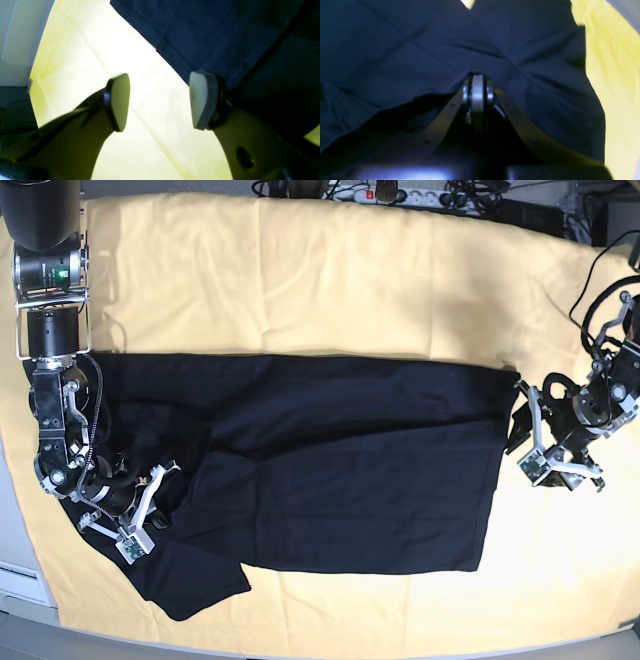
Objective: Fold the T-shirt properly
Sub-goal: 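Lay the shoulder section onto the shirt body and release the right gripper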
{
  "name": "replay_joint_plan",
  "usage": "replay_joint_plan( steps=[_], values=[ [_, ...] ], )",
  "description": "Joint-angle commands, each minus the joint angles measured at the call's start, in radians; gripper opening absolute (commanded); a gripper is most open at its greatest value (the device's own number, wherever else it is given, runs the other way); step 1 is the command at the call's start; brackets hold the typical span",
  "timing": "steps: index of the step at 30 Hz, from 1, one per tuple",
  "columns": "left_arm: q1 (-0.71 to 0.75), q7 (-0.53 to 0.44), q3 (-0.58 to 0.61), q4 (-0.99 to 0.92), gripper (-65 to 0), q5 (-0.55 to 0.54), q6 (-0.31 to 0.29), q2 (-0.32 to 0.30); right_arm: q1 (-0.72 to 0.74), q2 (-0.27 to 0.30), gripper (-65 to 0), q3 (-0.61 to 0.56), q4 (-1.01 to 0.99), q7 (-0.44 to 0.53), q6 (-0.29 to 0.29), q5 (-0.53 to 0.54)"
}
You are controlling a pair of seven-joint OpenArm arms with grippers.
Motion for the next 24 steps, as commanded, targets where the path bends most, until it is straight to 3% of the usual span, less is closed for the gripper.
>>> replay_joint_plan(
  steps=[1, 7, 9, 11, 12, 14, 17, 20, 24],
  values=[
    [-0.019, -0.019, -0.014, 0.011, -27.5, -0.001, 0.008, -0.019, 0.034, 0.011, -65.0, 0.009, 0.013, 0.025, -0.018, 0.012],
    [-0.019, -0.018, -0.014, 0.011, -27.5, -0.001, 0.008, -0.020, 0.031, 0.006, -64.3, 0.009, 0.013, -0.040, -0.140, -0.003],
    [-0.020, -0.019, -0.014, 0.011, -27.5, 0.000, 0.008, -0.020, 0.032, 0.006, -49.9, 0.009, 0.013, -0.053, -0.188, -0.055],
    [-0.020, -0.018, -0.014, 0.011, -27.5, 0.000, 0.008, -0.020, 0.043, 0.006, -32.8, 0.009, 0.013, -0.114, -0.294, -0.118],
    [-0.020, -0.019, -0.014, 0.011, -27.5, 0.000, 0.008, -0.020, 0.051, 0.006, -29.4, 0.009, 0.013, -0.156, -0.335, -0.145],
    [-0.020, -0.024, -0.014, 0.011, -27.5, -0.001, 0.008, -0.019, 0.071, 0.010, -29.3, 0.009, 0.013, -0.223, -0.365, -0.164],
    [-0.020, -0.026, -0.014, 0.011, -27.5, -0.001, 0.008, -0.019, 0.087, 0.017, -29.3, 0.014, 0.030, -0.240, -0.354, -0.163],
    [-0.019, -0.021, -0.014, 0.011, -27.5, -0.001, 0.008, -0.020, 0.087, 0.036, -29.3, 0.024, 0.087, -0.279, -0.287, -0.095],
    [-0.019, -0.022, -0.014, 0.011, -27.5, -0.001, 0.008, -0.020, 0.086, 0.061, -29.5, 0.055, 0.170, -0.460, -0.121, 0.261]
  ],
)
